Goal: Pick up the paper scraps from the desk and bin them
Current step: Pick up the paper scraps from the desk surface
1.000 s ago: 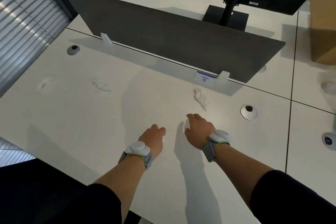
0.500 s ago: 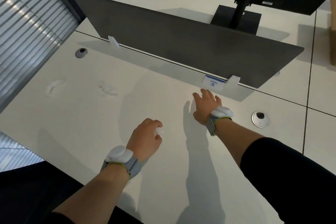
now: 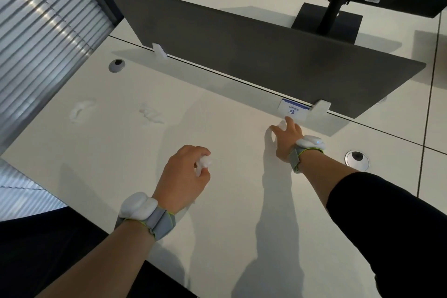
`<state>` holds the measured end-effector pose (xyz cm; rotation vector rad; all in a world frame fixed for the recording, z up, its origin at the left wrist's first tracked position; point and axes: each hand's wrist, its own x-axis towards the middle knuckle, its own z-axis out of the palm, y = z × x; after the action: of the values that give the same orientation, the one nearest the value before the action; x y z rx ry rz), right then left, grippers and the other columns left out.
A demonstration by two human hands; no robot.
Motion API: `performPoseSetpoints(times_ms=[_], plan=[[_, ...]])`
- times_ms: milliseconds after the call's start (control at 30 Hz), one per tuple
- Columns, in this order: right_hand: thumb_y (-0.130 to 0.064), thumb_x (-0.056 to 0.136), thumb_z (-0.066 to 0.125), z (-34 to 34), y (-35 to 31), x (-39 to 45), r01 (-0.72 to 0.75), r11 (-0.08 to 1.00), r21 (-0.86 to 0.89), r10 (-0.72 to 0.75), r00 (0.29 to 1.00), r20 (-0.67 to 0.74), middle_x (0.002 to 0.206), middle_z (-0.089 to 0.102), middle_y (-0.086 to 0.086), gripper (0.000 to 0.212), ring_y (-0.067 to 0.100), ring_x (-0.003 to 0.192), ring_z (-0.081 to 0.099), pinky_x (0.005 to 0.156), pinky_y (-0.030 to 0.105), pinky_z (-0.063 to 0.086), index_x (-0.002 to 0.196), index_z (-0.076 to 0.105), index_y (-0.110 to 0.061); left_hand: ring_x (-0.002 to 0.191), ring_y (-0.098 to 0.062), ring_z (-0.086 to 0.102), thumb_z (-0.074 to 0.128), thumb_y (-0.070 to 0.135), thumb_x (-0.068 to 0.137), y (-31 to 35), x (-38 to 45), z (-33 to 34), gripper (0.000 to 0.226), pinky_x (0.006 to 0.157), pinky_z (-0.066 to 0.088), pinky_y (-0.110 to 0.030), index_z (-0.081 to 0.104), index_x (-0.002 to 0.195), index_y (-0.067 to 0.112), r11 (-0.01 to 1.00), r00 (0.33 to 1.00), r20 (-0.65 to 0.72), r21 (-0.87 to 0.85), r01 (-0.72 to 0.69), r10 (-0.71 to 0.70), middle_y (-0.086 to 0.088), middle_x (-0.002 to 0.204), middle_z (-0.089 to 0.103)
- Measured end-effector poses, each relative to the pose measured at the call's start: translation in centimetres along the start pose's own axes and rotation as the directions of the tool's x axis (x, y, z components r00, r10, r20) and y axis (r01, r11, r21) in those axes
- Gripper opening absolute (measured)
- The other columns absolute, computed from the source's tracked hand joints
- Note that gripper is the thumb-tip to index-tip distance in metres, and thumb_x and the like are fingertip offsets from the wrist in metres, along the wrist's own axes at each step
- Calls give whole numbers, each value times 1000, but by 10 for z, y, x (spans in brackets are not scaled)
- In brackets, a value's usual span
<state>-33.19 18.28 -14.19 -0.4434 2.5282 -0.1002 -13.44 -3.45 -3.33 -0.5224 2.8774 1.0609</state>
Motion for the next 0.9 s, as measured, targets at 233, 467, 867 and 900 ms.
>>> performPoseSetpoints(times_ms=[233,467,867,900], plan=[[-16,82,50,10,2,-11,19,1000,-2,-19,999,-46,123,35,10,39,34,113,44,96,45,44,120,47,-21,86,-14,61,65,10,80,-5,-10,-8,31,84,54,-34,65,109,21,1000,1000,-15,11,20,-19,5,106,63],[-11,82,54,4,-6,-27,13,997,-79,-14,1000,-15,108,38,12,27,30,90,46,77,35,41,108,53,-4,85,-16,62,64,12,81,-13,-35,-16,29,83,54,-36,65,107,23,998,998,-24,-2,61,-61,5,103,63],[-31,90,40,5,-102,-53,183,975,-129,-197,974,-111,108,57,9,24,30,100,55,75,35,44,105,53,-18,84,-13,62,58,13,85,-43,-75,-65,24,83,53,-32,66,106,22,997,987,-145,-35,70,-74,5,102,64],[-31,91,39,5,-113,-55,190,973,-128,-205,972,-116,107,57,9,24,30,99,55,74,35,43,106,53,-19,84,-12,62,57,13,86,-47,-77,-71,24,83,53,-31,66,106,22,997,985,-155,-40,69,-75,5,102,65]])
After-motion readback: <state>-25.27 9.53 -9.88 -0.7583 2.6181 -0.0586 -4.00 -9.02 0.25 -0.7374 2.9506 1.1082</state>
